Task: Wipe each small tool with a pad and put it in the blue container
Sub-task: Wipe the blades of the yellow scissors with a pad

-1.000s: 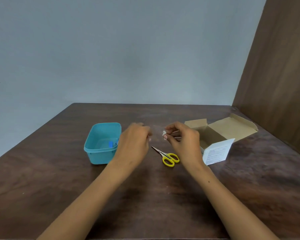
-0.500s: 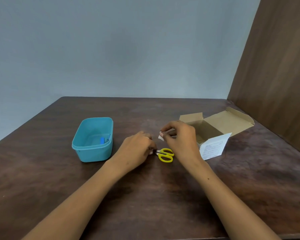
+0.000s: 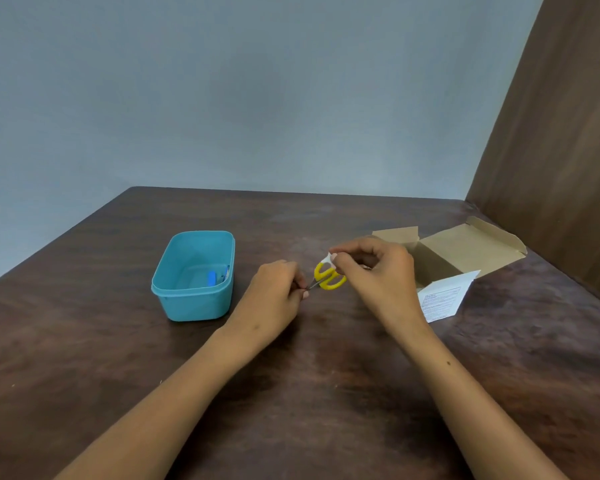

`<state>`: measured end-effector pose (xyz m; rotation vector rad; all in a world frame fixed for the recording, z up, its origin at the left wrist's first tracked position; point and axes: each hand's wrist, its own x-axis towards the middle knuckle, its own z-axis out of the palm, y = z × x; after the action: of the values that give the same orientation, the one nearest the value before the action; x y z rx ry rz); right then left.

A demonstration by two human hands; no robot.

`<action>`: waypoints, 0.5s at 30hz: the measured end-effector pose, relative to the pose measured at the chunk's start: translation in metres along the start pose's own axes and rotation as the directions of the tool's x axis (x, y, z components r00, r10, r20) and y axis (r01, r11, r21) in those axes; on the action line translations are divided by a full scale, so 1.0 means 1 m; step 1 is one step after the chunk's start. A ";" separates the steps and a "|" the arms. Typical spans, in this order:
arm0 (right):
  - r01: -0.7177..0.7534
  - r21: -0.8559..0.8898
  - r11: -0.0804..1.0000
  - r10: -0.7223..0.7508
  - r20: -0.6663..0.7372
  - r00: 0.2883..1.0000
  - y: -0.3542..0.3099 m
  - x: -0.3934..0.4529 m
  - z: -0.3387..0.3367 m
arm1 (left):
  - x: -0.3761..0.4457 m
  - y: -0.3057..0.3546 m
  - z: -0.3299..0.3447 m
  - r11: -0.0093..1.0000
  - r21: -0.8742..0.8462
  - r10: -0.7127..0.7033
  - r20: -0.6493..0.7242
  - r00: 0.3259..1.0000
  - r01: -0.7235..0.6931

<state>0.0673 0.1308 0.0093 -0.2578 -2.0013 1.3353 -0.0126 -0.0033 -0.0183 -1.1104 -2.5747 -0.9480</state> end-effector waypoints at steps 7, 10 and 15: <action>0.043 0.033 0.999 -0.043 0.010 0.999 -0.001 -0.001 -0.004 | 0.000 0.009 -0.007 0.767 -0.562 -0.335 0.061 0.940 0.310; 0.039 0.049 0.998 -0.039 -0.002 0.999 0.000 0.000 -0.005 | -0.002 0.013 -0.012 0.631 -0.685 -0.384 0.132 0.914 0.364; 0.012 0.019 1.000 -0.011 -0.054 0.998 0.003 0.002 -0.003 | -0.003 0.017 -0.017 0.432 -0.803 -0.394 0.241 0.887 0.410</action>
<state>0.0671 0.1350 0.0078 -0.2701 -1.9414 1.3259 0.0004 -0.0070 0.0016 -0.5594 -2.3970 -2.5068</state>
